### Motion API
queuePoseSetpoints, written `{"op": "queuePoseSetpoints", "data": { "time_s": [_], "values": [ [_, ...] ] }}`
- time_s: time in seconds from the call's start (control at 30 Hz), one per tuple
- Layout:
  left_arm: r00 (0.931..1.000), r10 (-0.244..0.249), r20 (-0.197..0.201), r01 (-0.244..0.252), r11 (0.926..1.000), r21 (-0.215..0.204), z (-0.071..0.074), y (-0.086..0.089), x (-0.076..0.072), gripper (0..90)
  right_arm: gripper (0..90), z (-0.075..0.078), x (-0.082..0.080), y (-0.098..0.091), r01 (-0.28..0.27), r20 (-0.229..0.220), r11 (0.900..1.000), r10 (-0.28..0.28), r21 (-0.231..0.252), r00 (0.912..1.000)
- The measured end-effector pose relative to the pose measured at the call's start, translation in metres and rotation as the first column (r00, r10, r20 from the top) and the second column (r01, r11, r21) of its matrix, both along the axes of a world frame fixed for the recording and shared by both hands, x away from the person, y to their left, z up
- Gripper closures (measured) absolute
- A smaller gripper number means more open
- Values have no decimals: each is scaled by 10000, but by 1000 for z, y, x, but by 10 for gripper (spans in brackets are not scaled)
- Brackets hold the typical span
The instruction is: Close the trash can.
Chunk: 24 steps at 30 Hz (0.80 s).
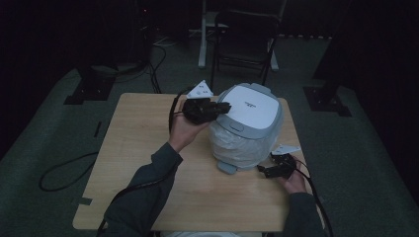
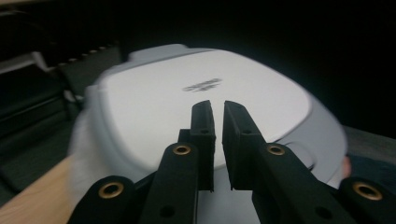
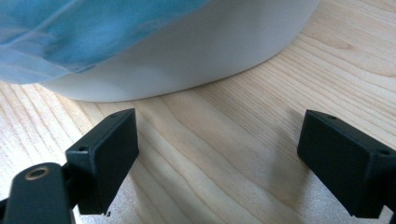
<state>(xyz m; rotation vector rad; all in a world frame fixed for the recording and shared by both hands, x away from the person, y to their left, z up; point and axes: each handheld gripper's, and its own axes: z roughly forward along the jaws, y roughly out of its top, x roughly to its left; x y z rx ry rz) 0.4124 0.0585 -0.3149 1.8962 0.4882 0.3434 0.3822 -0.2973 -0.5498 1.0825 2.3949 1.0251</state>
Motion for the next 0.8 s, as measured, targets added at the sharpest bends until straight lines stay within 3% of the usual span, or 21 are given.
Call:
{"op": "queuePoseSetpoints", "data": {
  "time_s": [0.27,0.53,0.67,0.8],
  "values": [
    [9955,926,-192,-932,9952,-294,-5,38,9,783,116,0,0,0,-1,-1,10000,1,0,10000],
    [9837,1672,-668,-1686,9855,-164,-34,70,7,729,117,0,0,0,7,-1,10000,-7,2,10000],
    [9710,2165,-1010,-2189,9756,-133,-56,89,3,720,117,0,0,0,7,0,10000,-7,3,10000],
    [9501,2815,-1342,-2834,9590,51,-86,107,-5,656,117,0,0,0,9,-1,10000,-9,2,10000]
  ]
}}
